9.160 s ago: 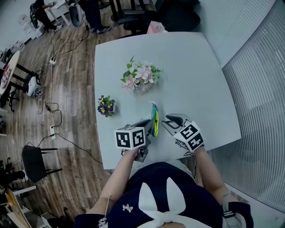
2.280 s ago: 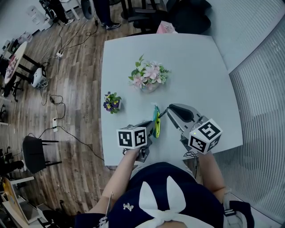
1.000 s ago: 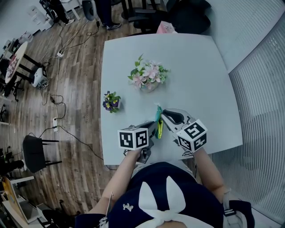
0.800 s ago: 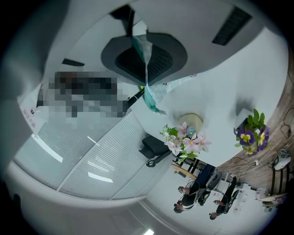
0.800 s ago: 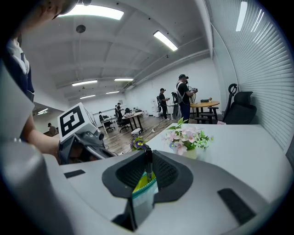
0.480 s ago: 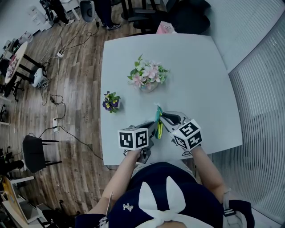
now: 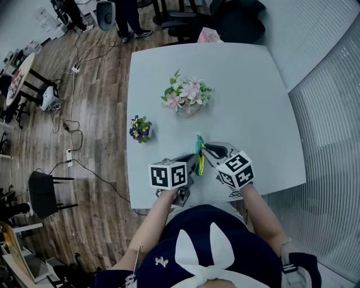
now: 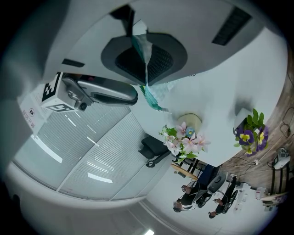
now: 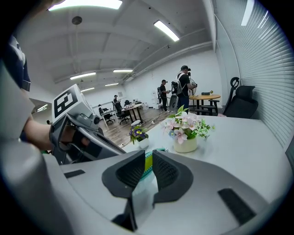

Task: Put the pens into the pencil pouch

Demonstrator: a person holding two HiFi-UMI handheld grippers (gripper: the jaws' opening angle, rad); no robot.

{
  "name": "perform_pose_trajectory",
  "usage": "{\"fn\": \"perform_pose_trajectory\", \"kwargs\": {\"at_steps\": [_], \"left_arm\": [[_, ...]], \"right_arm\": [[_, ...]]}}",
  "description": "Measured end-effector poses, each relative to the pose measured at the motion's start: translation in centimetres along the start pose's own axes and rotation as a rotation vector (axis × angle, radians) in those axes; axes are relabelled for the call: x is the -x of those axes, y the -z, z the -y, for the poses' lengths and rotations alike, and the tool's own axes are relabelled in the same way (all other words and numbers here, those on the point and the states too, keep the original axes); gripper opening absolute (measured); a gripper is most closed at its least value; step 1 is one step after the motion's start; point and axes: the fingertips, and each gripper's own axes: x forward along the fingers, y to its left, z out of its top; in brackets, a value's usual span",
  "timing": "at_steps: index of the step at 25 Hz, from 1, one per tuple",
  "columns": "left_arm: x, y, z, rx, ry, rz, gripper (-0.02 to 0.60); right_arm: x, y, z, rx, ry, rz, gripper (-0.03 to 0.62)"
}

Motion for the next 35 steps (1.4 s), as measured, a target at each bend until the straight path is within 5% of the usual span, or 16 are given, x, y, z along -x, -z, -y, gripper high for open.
{"fn": "perform_pose_trajectory", "kwargs": {"at_steps": [19,31,35], "left_arm": [[-0.4,-1.6,-3.3,0.011,-0.087,0.013,0.031],[-6.2,1.2,-3.8,-0.077,-0.116,-0.116,0.031],[-8.0,2.6,-4.8,-0.161,-0.175,-0.183,0.031]], "right_arm": [[0.7,1.0,1.0,-0.045,0.025,-0.004,0.055],[2.0,3.1,2.9,-0.097,0.066,-0.042,0.052],[2.3,3.8,3.6,-0.118,0.076,-0.053,0.052]]}}
